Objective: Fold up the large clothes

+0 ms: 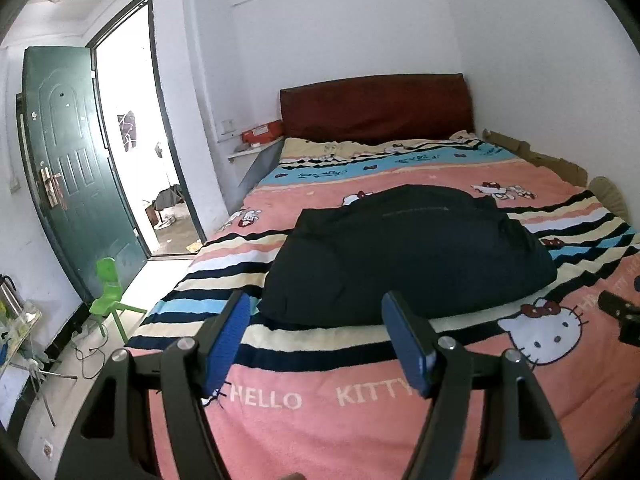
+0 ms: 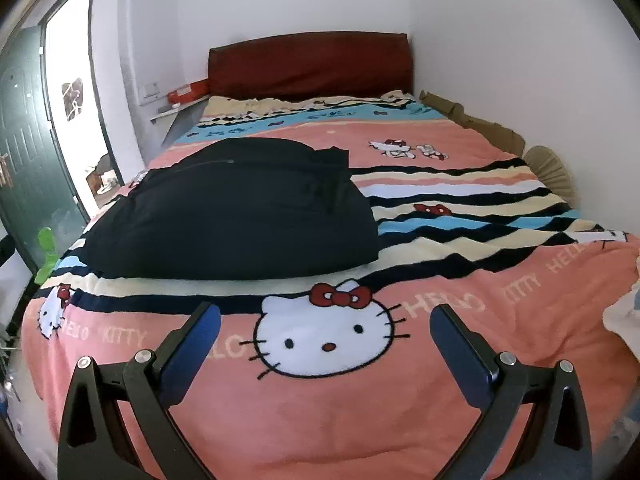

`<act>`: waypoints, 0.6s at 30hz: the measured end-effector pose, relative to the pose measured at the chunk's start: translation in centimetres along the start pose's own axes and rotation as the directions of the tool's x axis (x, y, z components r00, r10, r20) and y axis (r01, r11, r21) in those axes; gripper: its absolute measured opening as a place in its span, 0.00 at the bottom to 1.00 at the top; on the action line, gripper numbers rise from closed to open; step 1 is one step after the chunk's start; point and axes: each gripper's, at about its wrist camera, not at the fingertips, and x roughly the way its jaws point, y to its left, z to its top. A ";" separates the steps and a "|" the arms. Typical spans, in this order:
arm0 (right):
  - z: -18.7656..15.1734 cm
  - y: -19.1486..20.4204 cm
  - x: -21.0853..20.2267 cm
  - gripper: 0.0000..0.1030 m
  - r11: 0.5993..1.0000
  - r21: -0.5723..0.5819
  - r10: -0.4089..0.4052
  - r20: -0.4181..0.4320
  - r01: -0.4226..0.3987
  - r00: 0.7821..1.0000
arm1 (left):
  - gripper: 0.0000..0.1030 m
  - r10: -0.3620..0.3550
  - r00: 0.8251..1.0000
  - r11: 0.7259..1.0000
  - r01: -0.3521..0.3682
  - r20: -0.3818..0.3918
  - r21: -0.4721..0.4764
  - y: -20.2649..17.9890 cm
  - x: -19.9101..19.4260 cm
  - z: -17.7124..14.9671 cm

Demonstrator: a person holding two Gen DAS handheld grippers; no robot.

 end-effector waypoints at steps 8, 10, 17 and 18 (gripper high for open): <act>0.2 0.4 -0.9 0.99 0.999 -0.034 -0.023 0.030 0.024 0.999 | 0.65 0.013 0.996 1.000 -0.015 -0.091 -0.018 0.2 2.3 -1.9; 0.1 0.5 -0.9 0.99 0.999 -0.043 -0.028 0.033 0.030 0.999 | 0.65 0.013 0.994 1.000 -0.015 -0.108 -0.012 0.0 2.7 -2.4; -0.2 0.2 -0.5 0.99 0.999 -0.036 -0.030 0.038 0.032 0.999 | 0.65 0.011 0.992 1.000 -0.010 -0.122 0.008 -0.4 3.1 -3.0; -0.3 0.1 -0.4 0.99 0.999 -0.033 -0.030 0.036 0.031 0.999 | 0.65 0.008 0.992 1.000 -0.008 -0.123 0.007 -0.4 3.2 -3.0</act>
